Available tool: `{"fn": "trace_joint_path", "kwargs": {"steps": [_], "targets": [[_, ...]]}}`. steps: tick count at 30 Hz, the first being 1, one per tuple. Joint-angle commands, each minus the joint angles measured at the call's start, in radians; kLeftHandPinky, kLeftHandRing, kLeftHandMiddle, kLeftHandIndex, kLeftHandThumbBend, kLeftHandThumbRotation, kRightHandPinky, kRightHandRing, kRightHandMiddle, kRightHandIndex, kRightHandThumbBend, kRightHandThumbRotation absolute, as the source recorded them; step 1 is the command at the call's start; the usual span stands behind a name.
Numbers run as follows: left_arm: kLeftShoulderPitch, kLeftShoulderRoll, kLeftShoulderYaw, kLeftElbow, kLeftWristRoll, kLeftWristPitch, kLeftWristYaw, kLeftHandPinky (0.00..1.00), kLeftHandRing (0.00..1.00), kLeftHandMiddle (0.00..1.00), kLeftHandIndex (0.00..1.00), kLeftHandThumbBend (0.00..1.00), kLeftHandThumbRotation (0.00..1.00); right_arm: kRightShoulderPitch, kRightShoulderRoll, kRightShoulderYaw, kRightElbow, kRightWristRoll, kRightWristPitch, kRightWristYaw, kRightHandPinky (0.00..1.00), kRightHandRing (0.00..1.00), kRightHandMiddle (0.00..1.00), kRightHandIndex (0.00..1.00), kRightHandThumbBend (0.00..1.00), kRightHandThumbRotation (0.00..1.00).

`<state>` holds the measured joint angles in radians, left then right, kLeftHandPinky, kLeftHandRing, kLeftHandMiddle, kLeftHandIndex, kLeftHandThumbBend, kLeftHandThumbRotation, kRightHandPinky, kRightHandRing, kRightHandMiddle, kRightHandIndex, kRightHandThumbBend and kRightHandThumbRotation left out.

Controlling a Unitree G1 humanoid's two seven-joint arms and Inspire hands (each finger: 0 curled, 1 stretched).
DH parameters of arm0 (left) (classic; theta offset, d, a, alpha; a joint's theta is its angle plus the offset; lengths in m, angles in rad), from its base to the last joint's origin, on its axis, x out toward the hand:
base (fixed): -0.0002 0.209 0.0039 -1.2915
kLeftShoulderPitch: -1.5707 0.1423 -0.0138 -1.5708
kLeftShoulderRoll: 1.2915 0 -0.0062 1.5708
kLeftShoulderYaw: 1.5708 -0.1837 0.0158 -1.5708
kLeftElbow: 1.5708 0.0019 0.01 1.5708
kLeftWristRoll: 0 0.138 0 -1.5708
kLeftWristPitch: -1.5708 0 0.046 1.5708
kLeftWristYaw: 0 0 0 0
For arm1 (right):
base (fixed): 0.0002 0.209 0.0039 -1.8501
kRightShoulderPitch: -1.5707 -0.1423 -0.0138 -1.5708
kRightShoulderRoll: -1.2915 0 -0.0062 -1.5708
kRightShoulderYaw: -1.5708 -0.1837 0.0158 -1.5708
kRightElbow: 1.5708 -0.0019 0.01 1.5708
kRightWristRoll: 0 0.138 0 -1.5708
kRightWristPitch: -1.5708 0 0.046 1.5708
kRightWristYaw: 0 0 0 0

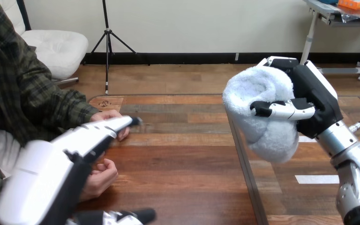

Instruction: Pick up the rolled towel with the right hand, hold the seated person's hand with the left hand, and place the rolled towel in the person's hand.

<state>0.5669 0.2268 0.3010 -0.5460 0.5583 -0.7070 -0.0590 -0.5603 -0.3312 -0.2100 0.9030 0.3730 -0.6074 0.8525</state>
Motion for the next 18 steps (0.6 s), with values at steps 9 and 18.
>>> {"fn": "trace_joint_path", "kwargs": {"steps": [9, 18], "targets": [[-0.034, 0.082, 0.188, -0.102, 0.005, 0.053, -0.004, 0.69, 0.79, 0.81, 0.82, 1.00, 0.37, 0.003, 0.024, -0.016, -0.090, 0.017, 0.026, -0.017, 0.13, 0.19, 0.28, 0.32, 0.75, 0.00], [-0.019, 0.122, 0.245, -0.098, 0.037, 0.115, -0.030, 0.68, 0.79, 0.82, 0.84, 1.00, 0.38, 0.007, 0.031, -0.013, -0.098, 0.012, 0.020, -0.017, 0.13, 0.19, 0.28, 0.32, 0.75, 0.00]]}}
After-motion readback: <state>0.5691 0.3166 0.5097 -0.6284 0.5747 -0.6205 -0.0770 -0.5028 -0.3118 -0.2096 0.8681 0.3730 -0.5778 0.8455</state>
